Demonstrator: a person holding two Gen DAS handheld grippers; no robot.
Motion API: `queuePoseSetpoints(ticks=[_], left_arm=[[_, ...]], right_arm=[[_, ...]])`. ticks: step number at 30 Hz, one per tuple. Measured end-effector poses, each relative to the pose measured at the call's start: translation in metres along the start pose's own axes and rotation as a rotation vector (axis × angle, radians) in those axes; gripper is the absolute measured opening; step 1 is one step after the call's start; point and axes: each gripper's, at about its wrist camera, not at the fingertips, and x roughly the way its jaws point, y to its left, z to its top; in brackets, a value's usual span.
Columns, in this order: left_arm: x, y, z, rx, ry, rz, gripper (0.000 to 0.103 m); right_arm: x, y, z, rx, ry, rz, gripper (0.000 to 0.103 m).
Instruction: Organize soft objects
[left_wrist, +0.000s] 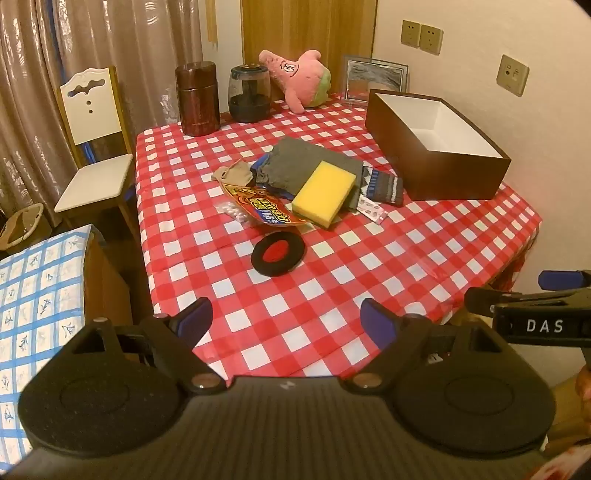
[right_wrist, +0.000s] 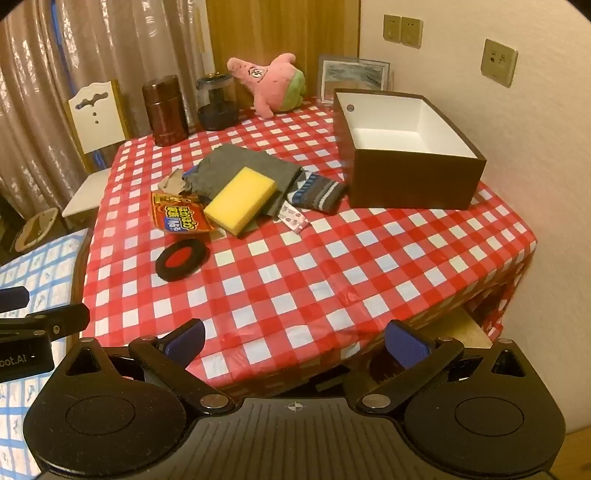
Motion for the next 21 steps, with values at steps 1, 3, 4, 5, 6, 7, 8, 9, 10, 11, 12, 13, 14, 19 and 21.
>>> queuePoseSetpoints(ticks=[1, 3, 4, 5, 6, 7, 8, 9, 10, 11, 12, 13, 14, 19, 21], left_arm=[[0.0000, 0.0000, 0.0000, -0.001, -0.001, 0.000, 0.086], [-0.0004, -0.0007, -0.0001, 0.002, -0.002, 0.002, 0.086], [-0.0007, -0.0011, -0.0003, 0.003, -0.003, 0.002, 0.086], [-0.0011, -0.0015, -0.0004, 0.004, -0.005, 0.001, 0.086], [-0.0013, -0.0020, -0.0005, 0.005, -0.005, 0.000, 0.086], [-0.0016, -0.0025, -0.0006, 0.005, -0.006, 0.001, 0.086], [0.0002, 0.0003, 0.0001, -0.002, 0.000, -0.006, 0.086], [0.0003, 0.0004, 0.0001, -0.002, 0.000, -0.007, 0.086], [0.0004, 0.0006, 0.0002, -0.002, 0.000, -0.007, 0.086], [0.0007, 0.0009, 0.0002, -0.002, -0.001, -0.008, 0.086], [0.0010, 0.0013, 0.0003, -0.003, -0.001, -0.009, 0.086], [0.0004, 0.0004, 0.0001, -0.001, -0.001, -0.007, 0.086], [0.0007, 0.0005, 0.0002, -0.001, 0.000, -0.007, 0.086], [0.0002, 0.0005, 0.0002, -0.001, -0.003, -0.005, 0.086], [0.0001, 0.0004, 0.0000, -0.001, -0.004, -0.007, 0.086]], right_arm=[[0.0000, 0.0000, 0.0002, 0.000, 0.001, 0.000, 0.103], [-0.0006, 0.0000, 0.0002, 0.002, -0.003, 0.002, 0.103], [-0.0002, 0.0000, 0.0004, 0.002, -0.001, 0.002, 0.103], [-0.0002, 0.0002, 0.0006, 0.000, -0.002, 0.002, 0.103], [-0.0002, 0.0003, 0.0007, -0.001, -0.003, 0.002, 0.103], [-0.0001, 0.0004, 0.0007, -0.002, -0.004, 0.002, 0.103], [-0.0007, -0.0002, 0.0008, 0.003, -0.001, 0.001, 0.103], [-0.0007, -0.0002, 0.0010, 0.003, 0.000, 0.001, 0.103], [-0.0006, -0.0004, 0.0011, 0.004, 0.000, 0.001, 0.103], [-0.0010, -0.0004, 0.0011, 0.002, -0.002, 0.000, 0.103], [-0.0009, -0.0002, 0.0014, 0.002, -0.001, -0.001, 0.103], [-0.0009, -0.0001, 0.0016, 0.002, -0.001, -0.001, 0.103], [-0.0009, 0.0000, 0.0019, 0.001, -0.002, -0.001, 0.103], [-0.0012, -0.0014, 0.0018, 0.002, -0.004, 0.001, 0.103], [-0.0014, 0.0001, 0.0008, 0.002, -0.005, 0.001, 0.103]])
